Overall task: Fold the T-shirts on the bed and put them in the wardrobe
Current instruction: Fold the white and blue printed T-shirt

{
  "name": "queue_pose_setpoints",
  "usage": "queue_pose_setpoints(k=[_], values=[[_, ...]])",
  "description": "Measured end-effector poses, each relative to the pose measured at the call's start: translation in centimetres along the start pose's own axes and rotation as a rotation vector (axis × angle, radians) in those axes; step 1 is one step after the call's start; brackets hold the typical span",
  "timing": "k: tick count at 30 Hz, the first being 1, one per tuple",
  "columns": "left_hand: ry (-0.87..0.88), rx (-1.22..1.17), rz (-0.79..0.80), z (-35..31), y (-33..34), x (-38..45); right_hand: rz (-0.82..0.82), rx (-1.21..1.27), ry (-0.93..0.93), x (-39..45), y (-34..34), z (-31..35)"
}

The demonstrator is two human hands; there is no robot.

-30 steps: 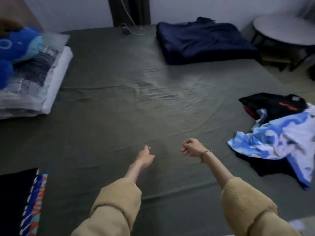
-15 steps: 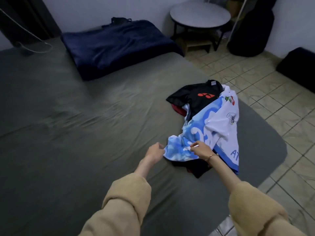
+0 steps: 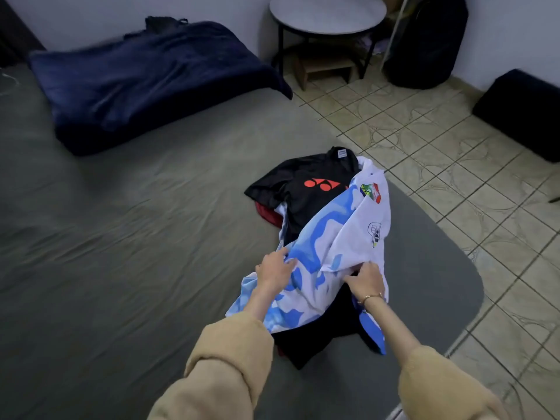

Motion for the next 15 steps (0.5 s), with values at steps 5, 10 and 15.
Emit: queue_pose_setpoints(k=[5,10,15], values=[[0.056,0.078,-0.122,-0.3,-2.4,-0.2,-0.103,0.005,0.020,0.8,-2.5,0.6],[0.026,-0.018,-0.221,0.7,-5.8,-2.0,-0.093,-0.036,-0.059,0.2,-2.5,3.2],[-0.042,-0.096,-0.227,4.3,-10.3,-4.7,-0.100,0.170,-0.182,-2.8,-1.8,7.3]])
Point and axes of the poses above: each hand's wrist, its own x-axis towards the middle knuckle, its own y-axis out of the palm, z = x × y, the point moved 6 cm from there along x, towards the middle knuckle, and after that the axes turned 12 degrees about -y, right-handed, at the moved point
